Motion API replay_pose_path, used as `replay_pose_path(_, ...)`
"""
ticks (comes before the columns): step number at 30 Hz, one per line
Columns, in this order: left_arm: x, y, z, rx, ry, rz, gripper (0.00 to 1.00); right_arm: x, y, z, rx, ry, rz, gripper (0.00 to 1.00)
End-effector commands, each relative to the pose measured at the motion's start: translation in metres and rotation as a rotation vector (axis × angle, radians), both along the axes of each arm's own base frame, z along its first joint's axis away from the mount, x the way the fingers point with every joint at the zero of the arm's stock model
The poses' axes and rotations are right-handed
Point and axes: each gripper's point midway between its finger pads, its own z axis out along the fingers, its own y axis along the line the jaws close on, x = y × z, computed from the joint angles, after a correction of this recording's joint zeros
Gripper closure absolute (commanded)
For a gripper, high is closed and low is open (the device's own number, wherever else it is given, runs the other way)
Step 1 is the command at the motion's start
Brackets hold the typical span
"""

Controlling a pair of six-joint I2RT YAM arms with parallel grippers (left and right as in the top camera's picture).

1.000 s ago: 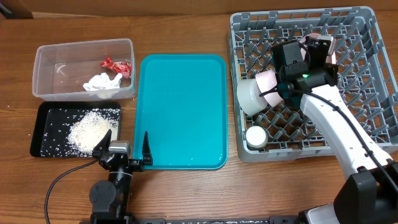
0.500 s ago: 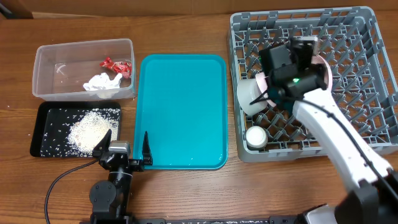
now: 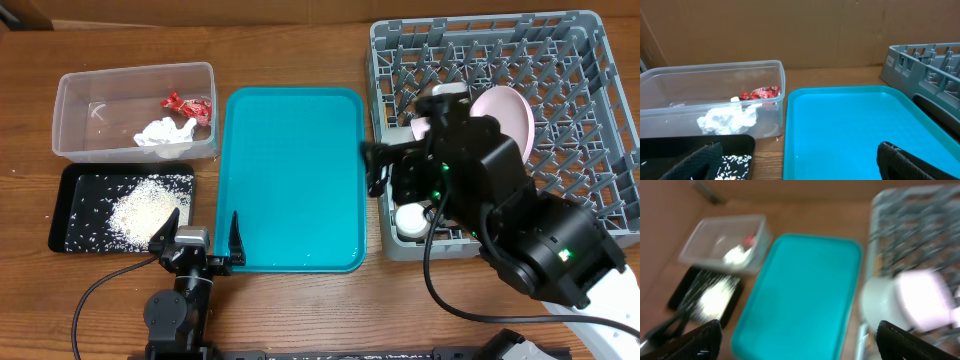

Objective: Sort waste into correct bins and load items into the dishwasher

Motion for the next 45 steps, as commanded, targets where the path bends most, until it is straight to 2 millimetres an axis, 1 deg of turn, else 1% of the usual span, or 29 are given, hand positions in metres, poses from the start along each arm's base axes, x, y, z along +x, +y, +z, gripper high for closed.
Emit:
replay_pose_path(1, 0.0, 0.002, 0.0, 0.019, -0.006, 0.011, 0.0, -0.023, 0.023, -0.007, 0.065, 0.105, 0.143, 0.0)
replay_pose_path(2, 0.0, 0.002, 0.0, 0.019, -0.006, 0.011, 0.0, -0.023, 0.021, -0.005, 0.078, 0.109, 0.128, 0.0)
replay_pose_path(4, 0.0, 0.003, 0.0, 0.019, -0.006, 0.011, 0.0, -0.024, 0.009, 0.0, 0.076, 0.094, 0.095, 0.0)
replay_pose_path(7, 0.0, 0.002, 0.0, 0.019, -0.006, 0.011, 0.0, -0.025, -0.023, 0.022, 0.109, 0.023, 0.015, 0.0)
replay_pose_path(12, 0.0, 0.002, 0.0, 0.019, -0.006, 0.011, 0.0, -0.034, -0.081, 0.059, 0.129, -0.139, -0.158, 0.0)
replay_pose_path(15, 0.0, 0.002, 0.0, 0.019, -0.006, 0.011, 0.0, -0.042, -0.098, 0.071, 0.104, -0.228, -0.169, 0.0)
replay_pose_path(17, 0.0, 0.003, 0.0, 0.019, -0.006, 0.011, 0.0, -0.047, -0.107, 0.073, 0.094, -0.289, -0.165, 0.0)
replay_pose_path(18, 0.0, 0.002, 0.0, 0.019, -0.006, 0.011, 0.0, -0.049, -0.11, 0.071, 0.093, -0.313, -0.165, 0.0)
replay_pose_path(19, 0.0, 0.002, 0.0, 0.019, -0.006, 0.011, 0.0, -0.05, -0.112, 0.067, 0.098, -0.329, -0.161, 0.0)
replay_pose_path(21, 0.0, 0.003, 0.0, 0.019, -0.006, 0.011, 0.0, -0.053, -0.115, 0.053, 0.113, -0.349, -0.163, 0.0)
replay_pose_path(24, 0.0, 0.003, 0.0, 0.019, -0.006, 0.011, 0.0, -0.052, -0.123, 0.016, 0.119, -0.355, -0.195, 0.0)
replay_pose_path(26, 0.0, 0.003, 0.0, 0.019, -0.006, 0.011, 0.0, -0.052, -0.128, -0.012, 0.122, -0.361, -0.211, 0.0)
replay_pose_path(32, 0.0, 0.002, 0.0, 0.019, -0.006, 0.011, 0.0, -0.058, -0.139, -0.069, 0.139, -0.402, -0.25, 0.0)
replay_pose_path(35, 0.0, 0.003, 0.0, 0.019, -0.006, 0.011, 0.0, -0.06, -0.145, -0.09, 0.145, -0.432, -0.272, 0.0)
replay_pose_path(36, 0.0, 0.002, 0.0, 0.019, -0.006, 0.011, 0.0, -0.061, -0.147, -0.104, 0.151, -0.457, -0.282, 0.0)
replay_pose_path(39, 0.0, 0.003, 0.0, 0.019, -0.006, 0.011, 0.0, -0.06, -0.148, -0.118, 0.167, -0.511, -0.286, 0.0)
replay_pose_path(41, 0.0, 0.002, 0.0, 0.019, -0.006, 0.011, 0.0, -0.052, -0.147, -0.131, 0.175, -0.535, -0.285, 0.0)
replay_pose_path(45, 0.0, 0.002, 0.0, 0.019, -0.006, 0.011, 0.0, -0.043, -0.144, -0.144, 0.189, -0.571, -0.276, 0.0)
